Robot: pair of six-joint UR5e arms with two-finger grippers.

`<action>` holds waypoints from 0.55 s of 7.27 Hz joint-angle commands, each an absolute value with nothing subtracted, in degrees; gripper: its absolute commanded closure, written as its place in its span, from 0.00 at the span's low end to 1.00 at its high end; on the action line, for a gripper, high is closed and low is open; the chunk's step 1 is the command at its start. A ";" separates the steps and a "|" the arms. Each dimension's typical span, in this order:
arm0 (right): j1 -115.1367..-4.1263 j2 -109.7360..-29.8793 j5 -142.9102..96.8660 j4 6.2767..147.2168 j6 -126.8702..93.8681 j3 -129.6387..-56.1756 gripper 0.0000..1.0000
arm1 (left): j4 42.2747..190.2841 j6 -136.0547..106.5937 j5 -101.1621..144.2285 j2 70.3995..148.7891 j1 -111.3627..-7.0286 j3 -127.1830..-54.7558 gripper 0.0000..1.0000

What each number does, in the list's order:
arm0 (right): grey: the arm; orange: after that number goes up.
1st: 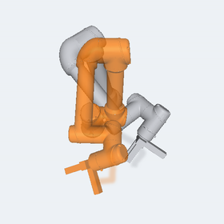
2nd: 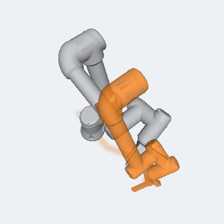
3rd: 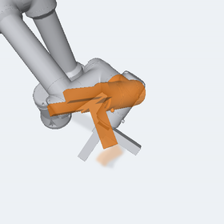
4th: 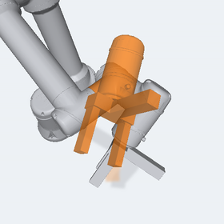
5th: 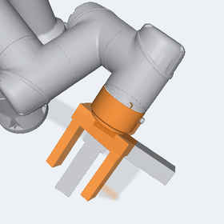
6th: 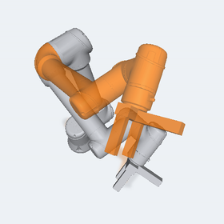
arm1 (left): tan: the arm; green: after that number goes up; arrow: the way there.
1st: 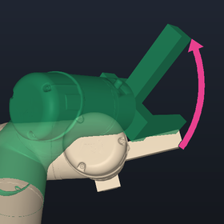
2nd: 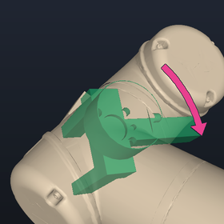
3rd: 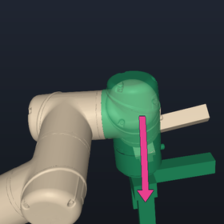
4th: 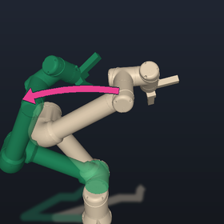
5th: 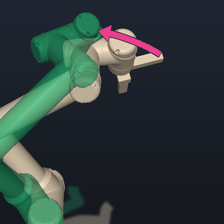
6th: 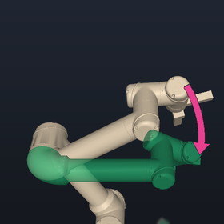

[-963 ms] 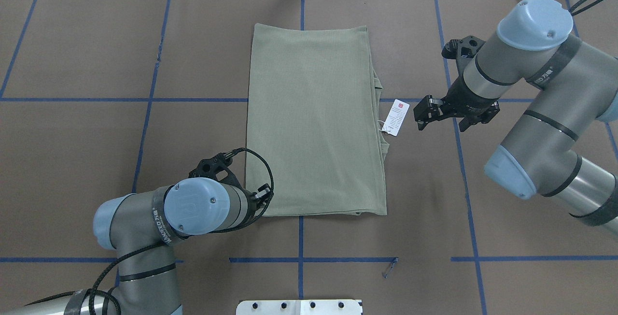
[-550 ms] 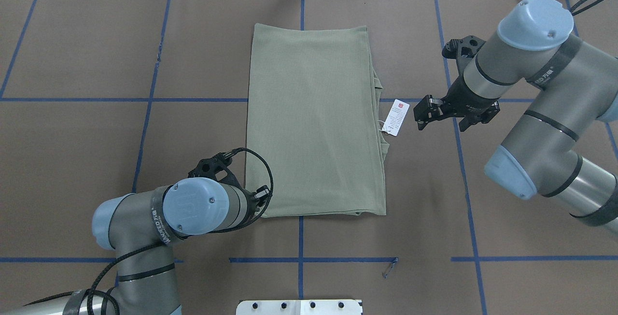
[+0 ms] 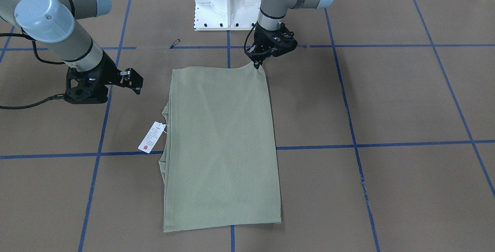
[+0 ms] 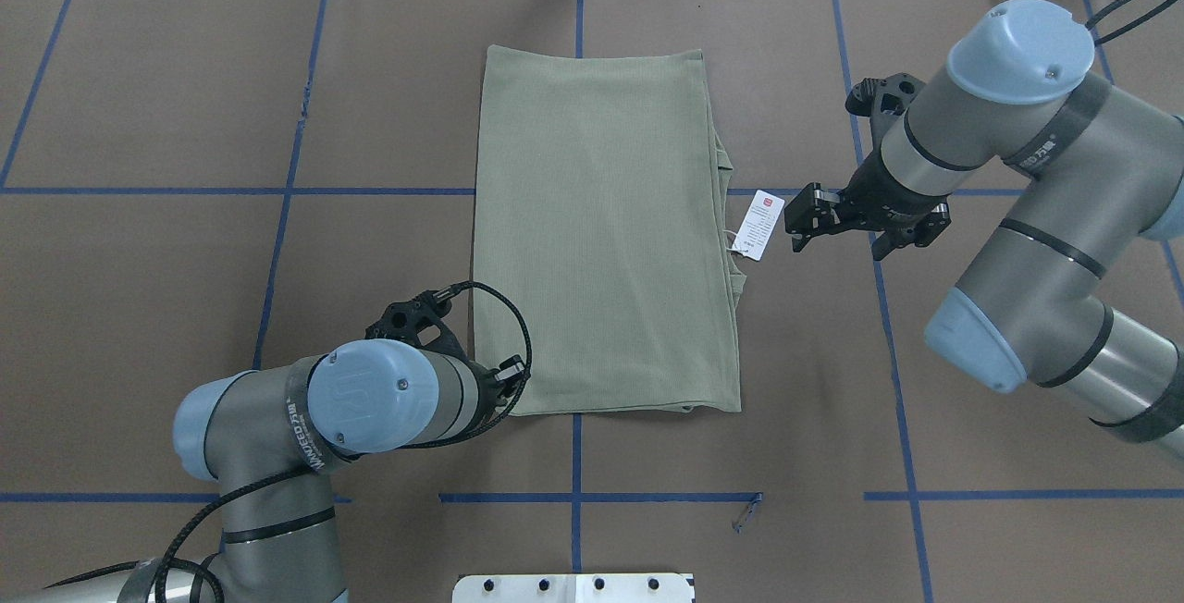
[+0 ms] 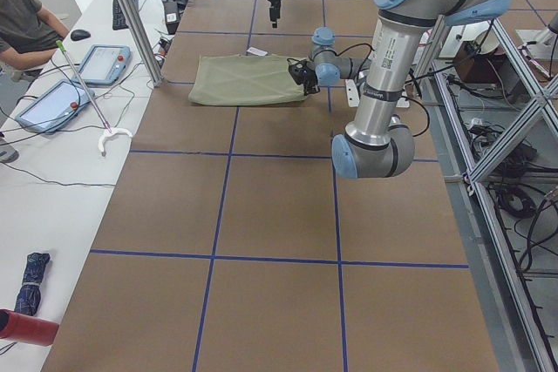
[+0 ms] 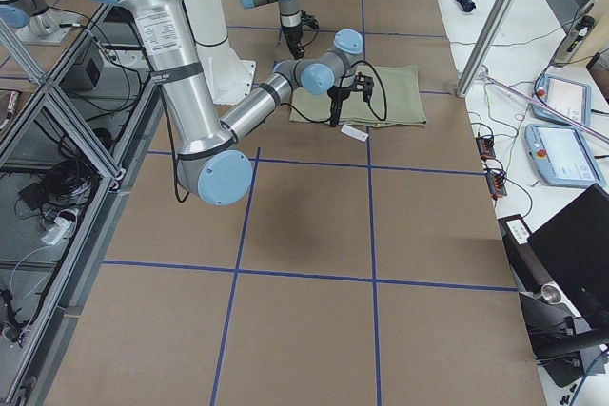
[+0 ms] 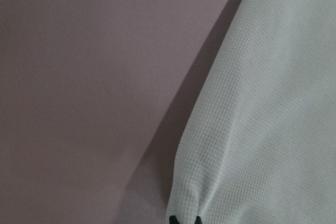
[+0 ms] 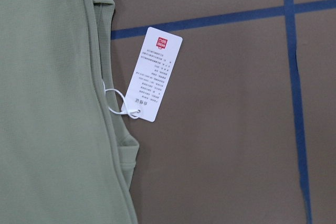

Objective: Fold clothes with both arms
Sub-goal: 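Move the right gripper down to the shirt's near edge beside the tag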

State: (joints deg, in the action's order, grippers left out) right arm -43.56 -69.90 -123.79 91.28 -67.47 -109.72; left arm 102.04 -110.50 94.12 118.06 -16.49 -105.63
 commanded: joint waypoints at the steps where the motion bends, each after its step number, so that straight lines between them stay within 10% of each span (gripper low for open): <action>1: -36.86 -70.04 -117.64 90.71 -84.47 -113.19 0.00 | 102.22 -110.30 94.39 118.39 -16.44 -105.73 1.00; 4: -28.06 -73.38 -107.15 82.62 -102.11 -113.73 0.00 | 102.30 -110.30 94.39 118.39 -16.44 -105.65 1.00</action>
State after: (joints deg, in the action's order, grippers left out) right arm -31.23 -72.11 -110.33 84.75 -96.84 -113.59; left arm 102.23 -110.34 94.39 118.36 -16.44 -105.69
